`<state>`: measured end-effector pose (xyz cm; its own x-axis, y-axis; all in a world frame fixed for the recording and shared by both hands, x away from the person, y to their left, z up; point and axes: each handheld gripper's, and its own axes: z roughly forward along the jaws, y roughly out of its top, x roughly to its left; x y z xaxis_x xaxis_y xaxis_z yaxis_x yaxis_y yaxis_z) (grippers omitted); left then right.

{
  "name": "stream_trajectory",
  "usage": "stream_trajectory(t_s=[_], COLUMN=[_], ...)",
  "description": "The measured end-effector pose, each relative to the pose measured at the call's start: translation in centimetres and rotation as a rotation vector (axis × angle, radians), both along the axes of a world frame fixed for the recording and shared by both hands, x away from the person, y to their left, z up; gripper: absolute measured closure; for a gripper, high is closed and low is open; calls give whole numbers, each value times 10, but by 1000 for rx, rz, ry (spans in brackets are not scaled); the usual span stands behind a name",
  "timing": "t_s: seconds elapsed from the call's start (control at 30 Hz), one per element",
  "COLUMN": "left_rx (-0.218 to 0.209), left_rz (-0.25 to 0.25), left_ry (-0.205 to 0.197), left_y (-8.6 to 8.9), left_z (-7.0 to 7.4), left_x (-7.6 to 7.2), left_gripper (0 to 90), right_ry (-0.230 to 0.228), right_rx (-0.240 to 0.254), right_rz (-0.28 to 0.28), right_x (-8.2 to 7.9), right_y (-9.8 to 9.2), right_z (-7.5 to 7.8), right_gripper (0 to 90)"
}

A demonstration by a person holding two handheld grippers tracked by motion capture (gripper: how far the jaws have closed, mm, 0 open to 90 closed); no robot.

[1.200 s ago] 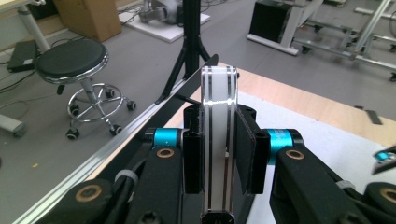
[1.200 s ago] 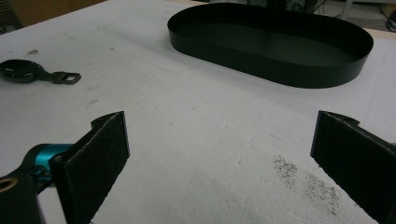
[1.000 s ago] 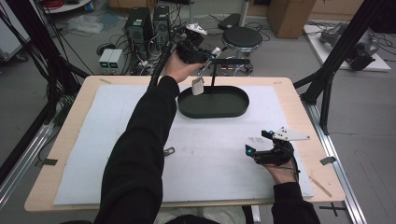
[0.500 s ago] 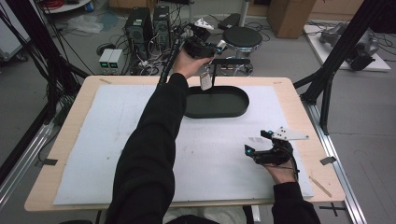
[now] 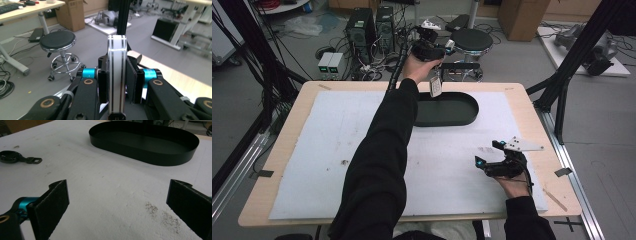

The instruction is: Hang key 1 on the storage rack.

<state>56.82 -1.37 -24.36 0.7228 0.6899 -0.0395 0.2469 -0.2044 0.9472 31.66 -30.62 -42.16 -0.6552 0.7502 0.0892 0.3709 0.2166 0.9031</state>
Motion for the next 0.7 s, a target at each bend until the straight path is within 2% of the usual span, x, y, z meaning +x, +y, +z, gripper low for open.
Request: stream_trajectory(t_s=[0.27,0.3,0.37,0.5,0.6,0.7], left_rx=[12,8,-26,-11,5,0], left_rz=[62,69,70,91,106,112], left_ry=[-17,-16,-6,-26,-24,-18], left_y=[-3,-2,-1,0,3,4], left_z=[-2,-3,-3,-3,-5,-5], left_x=[4,4,6,8,10,11], left_gripper=[743,743,743,743,743,743], right_ry=[3,4,-5,6,6,6], right_rx=[-2,-3,-7,-6,-9,-11], right_rz=[3,4,4,8,7,7], right_x=[0,0,1,1,1,1], right_y=[1,1,1,1,1,1], right_z=[-1,-1,-1,-1,-1,-1], right_gripper=[36,36,36,36,36,36])
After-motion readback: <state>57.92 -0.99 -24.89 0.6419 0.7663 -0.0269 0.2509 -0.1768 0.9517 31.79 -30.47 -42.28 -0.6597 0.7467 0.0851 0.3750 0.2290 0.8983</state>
